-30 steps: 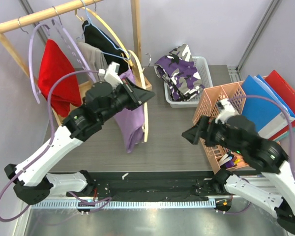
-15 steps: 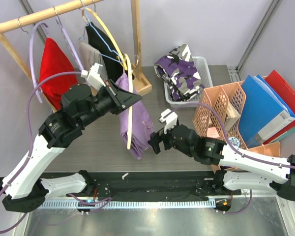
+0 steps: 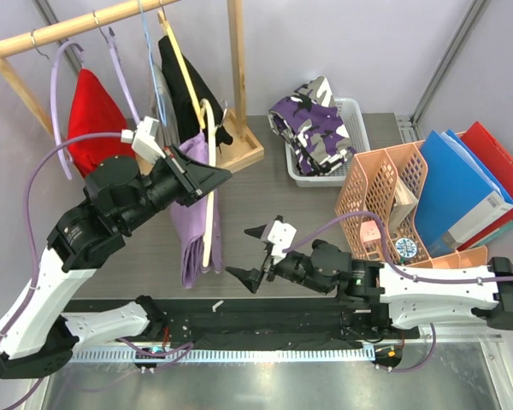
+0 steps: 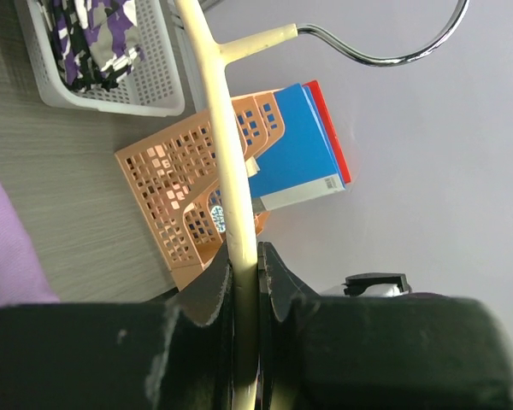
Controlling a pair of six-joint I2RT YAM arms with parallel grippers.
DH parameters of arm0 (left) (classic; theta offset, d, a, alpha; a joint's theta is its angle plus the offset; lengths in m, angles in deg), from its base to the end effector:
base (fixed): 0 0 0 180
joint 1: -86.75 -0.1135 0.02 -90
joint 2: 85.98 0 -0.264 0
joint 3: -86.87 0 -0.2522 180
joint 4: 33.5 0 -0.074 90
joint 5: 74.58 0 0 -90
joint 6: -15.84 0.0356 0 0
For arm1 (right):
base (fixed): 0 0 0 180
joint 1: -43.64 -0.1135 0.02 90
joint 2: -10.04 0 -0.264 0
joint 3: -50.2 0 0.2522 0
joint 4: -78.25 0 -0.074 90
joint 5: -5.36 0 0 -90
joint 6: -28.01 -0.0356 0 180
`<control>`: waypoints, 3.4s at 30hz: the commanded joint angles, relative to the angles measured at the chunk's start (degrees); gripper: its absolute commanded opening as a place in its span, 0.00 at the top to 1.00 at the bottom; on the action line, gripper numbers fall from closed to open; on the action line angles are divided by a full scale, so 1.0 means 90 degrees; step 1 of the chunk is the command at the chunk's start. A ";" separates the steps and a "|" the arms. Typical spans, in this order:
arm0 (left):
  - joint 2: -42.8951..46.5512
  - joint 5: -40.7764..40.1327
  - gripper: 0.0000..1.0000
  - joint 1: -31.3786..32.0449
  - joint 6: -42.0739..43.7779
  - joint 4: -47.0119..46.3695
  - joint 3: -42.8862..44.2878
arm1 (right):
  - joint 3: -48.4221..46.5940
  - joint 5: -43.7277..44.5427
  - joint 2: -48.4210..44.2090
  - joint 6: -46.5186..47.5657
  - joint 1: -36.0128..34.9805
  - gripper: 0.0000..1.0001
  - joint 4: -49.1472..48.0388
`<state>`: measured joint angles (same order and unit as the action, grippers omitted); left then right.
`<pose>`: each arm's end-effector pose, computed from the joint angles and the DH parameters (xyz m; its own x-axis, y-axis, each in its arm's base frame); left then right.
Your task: Remove the trousers from the hanger
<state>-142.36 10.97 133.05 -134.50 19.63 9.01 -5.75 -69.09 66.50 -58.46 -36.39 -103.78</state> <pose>0.1114 -0.1126 0.5000 -0.6240 -0.6010 -0.4994 0.2534 0.4490 -0.8569 0.0500 0.2294 0.3342 0.0601 -0.0004 -0.9982 -0.9005 0.4315 -0.0545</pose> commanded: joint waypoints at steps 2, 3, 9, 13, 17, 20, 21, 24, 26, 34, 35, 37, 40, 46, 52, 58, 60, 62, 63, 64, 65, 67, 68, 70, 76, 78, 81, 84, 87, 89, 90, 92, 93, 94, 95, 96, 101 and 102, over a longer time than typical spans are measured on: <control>0.0405 -0.0531 1.00 -0.0067 0.0259 -0.1094 0.0288 | -0.0662 0.0391 0.0833 0.0623 -0.0161 0.00 -0.1681; 0.0444 -0.0551 1.00 -0.0057 0.0259 -0.1055 0.0278 | -0.0731 0.0430 0.0951 0.0623 -0.0170 0.00 -0.1818; 0.0581 -0.0639 1.00 -0.0057 0.0268 -0.0987 0.0239 | -0.1336 0.0947 0.1713 0.0799 -0.0268 0.04 -0.2463; 0.0659 -0.0648 1.00 -0.0057 0.0269 -0.0908 0.0239 | -0.1561 0.1220 0.1773 0.0984 -0.0278 0.09 -0.2377; 0.0679 -0.0609 1.00 -0.0067 0.0288 -0.0830 0.0268 | -0.1640 0.1027 0.1607 0.1102 -0.0268 0.14 -0.1996; 0.0698 -0.0600 1.00 -0.0057 0.0278 -0.0801 0.0288 | -0.1640 0.1152 0.1500 0.1228 -0.0258 0.17 -0.1839; 0.0717 -0.0600 1.00 -0.0067 0.0288 -0.0820 0.0307 | -0.1640 0.1182 0.1480 0.1268 -0.0249 0.18 -0.1829; 0.0718 -0.0570 1.00 -0.0057 0.0288 -0.0762 0.0346 | -0.1679 0.0736 0.1363 0.1200 -0.0151 0.20 -0.1538; 0.0708 -0.0580 1.00 -0.0057 0.0288 -0.0723 0.0375 | -0.1718 0.0480 0.1226 0.1083 -0.0131 0.17 -0.1352; 0.0708 -0.0424 1.00 -0.0067 0.0200 -0.0771 0.0366 | -0.1806 0.0293 0.1021 0.0848 0.0064 0.14 -0.0882; 0.0708 -0.0375 1.00 -0.0067 0.0181 -0.0810 0.0337 | -0.1796 0.0313 0.1088 0.0887 0.0064 0.14 -0.0988; 0.0737 -0.0346 1.00 -0.0067 0.0103 -0.0908 0.0278 | -0.1864 0.0429 0.1254 0.0907 0.0074 0.15 -0.1058; 0.0737 -0.0326 1.00 -0.0067 0.0034 -0.0947 0.0268 | -0.1972 0.0712 0.1528 0.0965 0.0074 0.17 -0.1203; 0.0698 -0.0375 1.00 -0.0067 0.0063 -0.0889 0.0336 | -0.2040 0.0353 0.1578 0.1004 0.0074 0.16 -0.1253; 0.0659 -0.0404 1.00 -0.0057 0.0073 -0.0908 0.0346 | -0.1855 0.0206 0.1519 0.0849 0.0064 0.12 -0.1214; 0.0678 -0.0355 1.00 -0.0067 0.0024 -0.0996 0.0297 | -0.1923 0.0850 0.1733 0.1043 0.0064 0.15 -0.1361; 0.0688 -0.0365 1.00 -0.0067 0.0024 -0.1006 0.0307 | -0.1962 0.0841 0.1763 0.1150 0.0064 0.16 -0.1419; 0.0688 -0.0365 1.00 -0.0057 0.0034 -0.0977 0.0336 | -0.1981 0.0947 0.1821 0.1199 0.0064 0.17 -0.1468; 0.0679 -0.0375 1.00 -0.0057 0.0044 -0.0977 0.0346 | -0.1991 0.0851 0.1841 0.1229 0.0064 0.17 -0.1478; 0.0688 -0.0365 1.00 -0.0057 0.0044 -0.0977 0.0346 | -0.1982 0.0744 0.1841 0.1258 0.0064 0.17 -0.1429; 0.0688 -0.0394 1.00 -0.0057 0.0063 -0.0977 0.0346 | -0.2011 0.0636 0.1860 0.1220 0.0054 0.16 -0.1371; 0.0669 -0.0394 0.99 -0.0067 0.0092 -0.0957 0.0375 | -0.2030 0.0315 0.1870 0.1112 0.0064 0.13 -0.1244; 0.0649 -0.0414 1.00 -0.0057 0.0102 -0.0899 0.0424 | -0.2001 0.0265 0.1861 0.1044 0.0064 0.12 -0.1243; 0.0630 -0.0404 1.00 -0.0067 0.0122 -0.0889 0.0444 | -0.1933 0.0351 0.1822 0.0917 0.0045 0.11 -0.1330; 0.0659 -0.0404 1.00 -0.0057 0.0132 -0.0879 0.0444 | -0.1874 0.0245 0.1928 0.0810 0.0064 0.09 -0.1322; 0.0659 -0.0414 1.00 -0.0057 0.0132 -0.0879 0.0444 | -0.1855 0.0420 0.1978 0.0760 0.0054 0.09 -0.1370; 0.0688 -0.0424 1.00 -0.0057 0.0132 -0.0889 0.0444 | -0.1767 0.0538 0.2017 0.0750 0.0054 0.09 -0.1516; 0.0698 -0.0414 1.00 -0.0057 0.0122 -0.0898 0.0424 | -0.1806 0.0859 0.2066 0.0731 0.0054 0.10 -0.1575; 0.0727 -0.0424 1.00 -0.0067 0.0122 -0.0908 0.0376 | -0.1864 0.1112 0.2134 0.0712 0.0064 0.12 -0.1673; 0.0747 -0.0424 1.00 -0.0067 0.0112 -0.0947 0.0327 | -0.1932 0.1298 0.2221 0.0711 0.0054 0.15 -0.1731; 0.0776 -0.0424 1.00 -0.0067 0.0103 -0.0957 0.0298 | -0.1952 0.1531 0.2241 0.0711 0.0045 0.17 -0.1819; 0.0805 -0.0472 1.00 -0.0067 0.0083 -0.0996 0.0200 | -0.2088 0.1767 0.2309 0.0760 0.0025 0.25 -0.1849; 0.0815 -0.0473 1.00 -0.0057 0.0083 -0.1006 0.0171 | -0.2147 0.1865 0.2348 0.0886 0.0006 0.26 -0.1849; 0.0806 -0.0492 1.00 -0.0057 0.0093 -0.0987 0.0161 | -0.2206 0.2011 0.2368 0.0955 -0.0043 0.30 -0.1830; 0.0815 -0.0531 1.00 -0.0057 0.0112 -0.0948 0.0141 | -0.2293 0.2070 0.2368 0.1033 -0.0072 0.31 -0.1810; 0.0815 -0.0560 1.00 -0.0057 0.0151 -0.0909 0.0151 | -0.2323 0.2158 0.2368 0.1217 -0.0092 0.34 -0.1790; 0.0864 -0.0648 1.00 -0.0067 0.0190 -0.0830 0.0102 | -0.2343 0.2754 0.2329 0.1522 -0.0161 0.48 -0.2150; 0.0864 -0.0639 1.00 -0.0057 0.0190 -0.0840 0.0044 | -0.2314 0.2764 0.2349 0.1561 -0.0170 0.55 -0.2403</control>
<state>-137.09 7.30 132.75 -135.24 22.10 8.61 -24.20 -51.76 88.10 -47.38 -38.29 -116.74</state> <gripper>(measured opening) 0.105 0.542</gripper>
